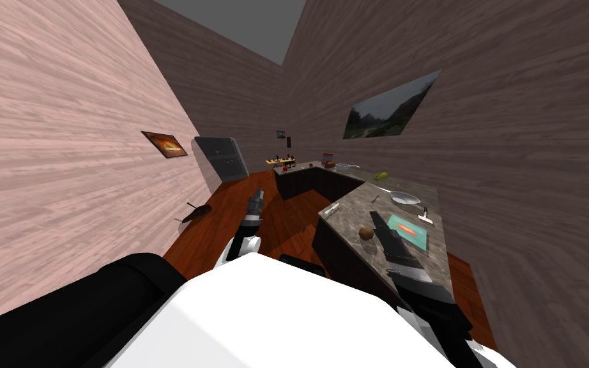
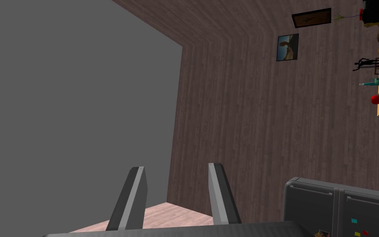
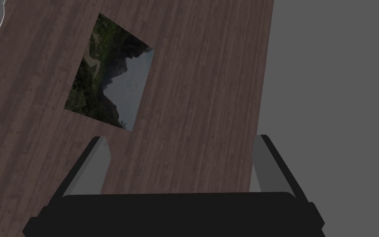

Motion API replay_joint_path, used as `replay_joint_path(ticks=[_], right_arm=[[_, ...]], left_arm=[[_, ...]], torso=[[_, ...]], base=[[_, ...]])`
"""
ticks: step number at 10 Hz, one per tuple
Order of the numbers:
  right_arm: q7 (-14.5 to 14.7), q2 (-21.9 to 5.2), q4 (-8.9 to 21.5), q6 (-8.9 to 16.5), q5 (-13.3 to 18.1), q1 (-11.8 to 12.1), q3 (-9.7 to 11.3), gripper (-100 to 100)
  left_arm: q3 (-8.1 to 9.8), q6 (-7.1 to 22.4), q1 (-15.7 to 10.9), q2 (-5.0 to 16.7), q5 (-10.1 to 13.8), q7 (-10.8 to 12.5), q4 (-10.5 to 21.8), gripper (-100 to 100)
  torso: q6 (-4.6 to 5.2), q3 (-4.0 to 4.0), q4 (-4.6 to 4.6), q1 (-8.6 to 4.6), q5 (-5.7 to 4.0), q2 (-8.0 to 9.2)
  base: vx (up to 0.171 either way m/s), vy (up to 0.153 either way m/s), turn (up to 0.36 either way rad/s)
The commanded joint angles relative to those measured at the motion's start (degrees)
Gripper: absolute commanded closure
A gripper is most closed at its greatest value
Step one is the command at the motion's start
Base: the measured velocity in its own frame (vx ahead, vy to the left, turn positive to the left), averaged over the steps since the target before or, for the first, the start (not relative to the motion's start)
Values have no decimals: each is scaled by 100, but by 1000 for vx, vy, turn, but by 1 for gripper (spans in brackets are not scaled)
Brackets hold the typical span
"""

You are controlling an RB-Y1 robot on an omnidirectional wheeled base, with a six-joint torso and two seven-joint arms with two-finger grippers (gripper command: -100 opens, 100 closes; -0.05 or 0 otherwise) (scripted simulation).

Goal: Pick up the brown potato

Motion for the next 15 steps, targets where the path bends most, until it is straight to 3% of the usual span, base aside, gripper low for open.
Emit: replay_joint_path(ticks=[1, 4, 5, 6, 7, 9, 12, 13, 14, 15], right_arm=[[-2, -140, 18, 214, 286, 218, -43, -100], [-10, -278, 59, 397, 800, 405, -96, -100], [-16, -421, 104, 587, 981, 599, -148, -100], [-16, -421, 104, 587, 1165, 599, -148, -100], [-19, -570, 154, 783, 1347, 760, -198, -100], [-19, -570, 154, 783, 1545, 799, -198, -100], [-15, -887, 270, 1188, 2117, 1215, -293, -100], [-15, -887, 270, 1188, 2287, 1215, -293, -100], [-8, -1053, 336, 1396, 2457, 1429, -338, -100], [-8, -1053, 336, 1396, 2638, 1429, -338, -100]], left_arm=[[0, 0, 0, 0, 0, 0, 0, 0], [0, 0, 0, 0, 0, 0, 0, 0], [0, 0, 0, 0, 0, 0, 0, 0], [0, 0, 0, 0, 0, 0, 0, 0], [0, 0, 0, 0, 0, 0, 0, 0], [0, 0, 0, 0, 0, 0, 0, 0], [0, 0, 0, 0, 0, 0, 0, 0], [0, 0, 0, 0, 0, 0, 0, 0], [0, 0, 0, 0, 0, 0, 0, 0], [0, 0, 0, 0, 0, 0, 0, 0]], torso=[[0, 0, 0, 0, 0, 0], [-1, -1, 0, -2, -1, -1], [0, 0, 0, -1, -1, 0], [-2, 0, 0, -2, -1, 0], [0, 0, 0, -3, -1, 0], [0, 1, 0, -3, -1, 1], [0, 0, 0, -6, -1, 0], [-1, 1, 0, -6, -1, 2], [1, 1, 1, -7, -2, 1], [-2, 1, 1, -7, -2, 2]], base=[[-6, 24, 75], [-7, 19, 46], [-9, 20, 91], [-7, 13, 44], [-10, 17, 102], [-4, 6, 23], [-8, 9, 105], [-10, 4, 65], [-12, 7, 137], [-9, 1, 75]])
